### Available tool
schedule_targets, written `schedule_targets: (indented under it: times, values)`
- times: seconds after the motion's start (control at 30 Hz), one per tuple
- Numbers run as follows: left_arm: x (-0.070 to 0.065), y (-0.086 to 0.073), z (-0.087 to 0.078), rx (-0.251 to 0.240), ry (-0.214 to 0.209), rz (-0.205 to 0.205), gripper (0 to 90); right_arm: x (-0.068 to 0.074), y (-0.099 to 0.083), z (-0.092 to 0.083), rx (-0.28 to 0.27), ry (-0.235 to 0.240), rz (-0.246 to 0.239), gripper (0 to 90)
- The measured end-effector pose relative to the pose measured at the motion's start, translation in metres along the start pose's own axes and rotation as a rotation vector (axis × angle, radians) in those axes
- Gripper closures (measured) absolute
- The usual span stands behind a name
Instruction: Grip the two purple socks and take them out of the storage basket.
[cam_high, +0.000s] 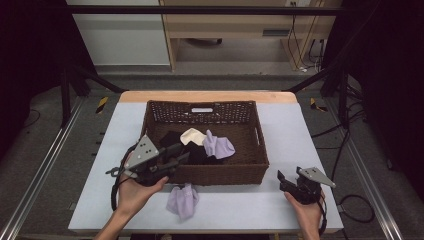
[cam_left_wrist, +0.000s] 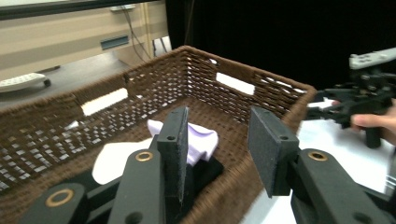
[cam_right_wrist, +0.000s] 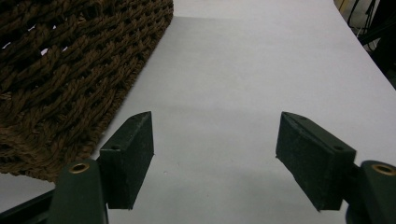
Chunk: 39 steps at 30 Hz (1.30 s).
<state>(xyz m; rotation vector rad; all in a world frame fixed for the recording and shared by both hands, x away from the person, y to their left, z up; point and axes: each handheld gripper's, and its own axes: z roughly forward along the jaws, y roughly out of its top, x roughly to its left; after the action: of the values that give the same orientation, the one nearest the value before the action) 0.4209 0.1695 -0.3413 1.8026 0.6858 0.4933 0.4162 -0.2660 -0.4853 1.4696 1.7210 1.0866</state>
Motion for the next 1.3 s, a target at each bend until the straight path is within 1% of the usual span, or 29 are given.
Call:
schedule_targets:
  times: [0.03,0.13,0.23,0.33,0.4,0.5,0.63,0.73,0.8,0.93,1.03,1.1,1.17,1.27,1.3]
  values:
    - [0.004,0.007,0.007,-0.008,0.004,-0.003,58.1,0.0,0.0,0.0,0.001,0.003,-0.001,28.6]
    - [0.008,0.015,0.015,-0.006,0.014,0.003,58.0,0.0,0.0,0.0,0.002,0.002,-0.001,30.4]
    - [0.013,0.026,0.028,-0.005,0.025,0.009,57.6,0.0,0.0,0.0,0.002,0.002,0.0,30.6]
    - [0.016,0.033,0.037,-0.002,0.033,0.012,57.7,0.0,0.0,0.0,0.0,0.001,-0.002,30.3]
    - [0.018,0.038,0.047,0.003,0.039,0.011,58.0,0.0,0.0,0.0,0.001,0.001,-0.002,30.4]
    - [0.023,0.043,0.06,0.01,0.055,0.003,58.1,0.0,0.0,0.0,0.001,0.002,-0.001,30.6]
    - [0.027,0.047,0.073,0.016,0.068,-0.009,58.1,0.0,0.0,0.0,0.003,0.003,0.0,30.7]
    - [0.031,0.049,0.086,0.022,0.086,-0.015,58.0,0.0,0.0,0.0,0.003,0.004,0.0,30.7]
    - [0.033,0.05,0.093,0.02,0.097,-0.021,58.0,0.0,0.0,0.0,0.005,0.005,0.002,30.8]
    - [0.037,0.049,0.11,0.036,0.111,-0.016,57.3,0.0,0.0,0.0,0.002,0.006,0.0,30.9]
    - [0.039,0.044,0.123,0.05,0.123,-0.029,56.8,-0.001,0.0,0.001,0.005,0.008,0.001,31.0]
    - [0.041,0.04,0.132,0.074,0.13,-0.037,56.5,-0.001,0.0,0.001,0.003,0.009,0.001,31.0]
    - [0.042,0.034,0.14,0.094,0.141,-0.036,56.1,-0.001,0.0,0.0,0.004,0.01,0.001,31.0]
    - [0.042,0.026,0.151,0.129,0.146,-0.039,55.6,-0.001,0.0,0.001,0.003,0.01,0.001,31.0]
    - [0.042,0.023,0.154,0.141,0.15,-0.033,55.4,-0.001,0.0,0.001,0.004,0.01,0.002,31.0]
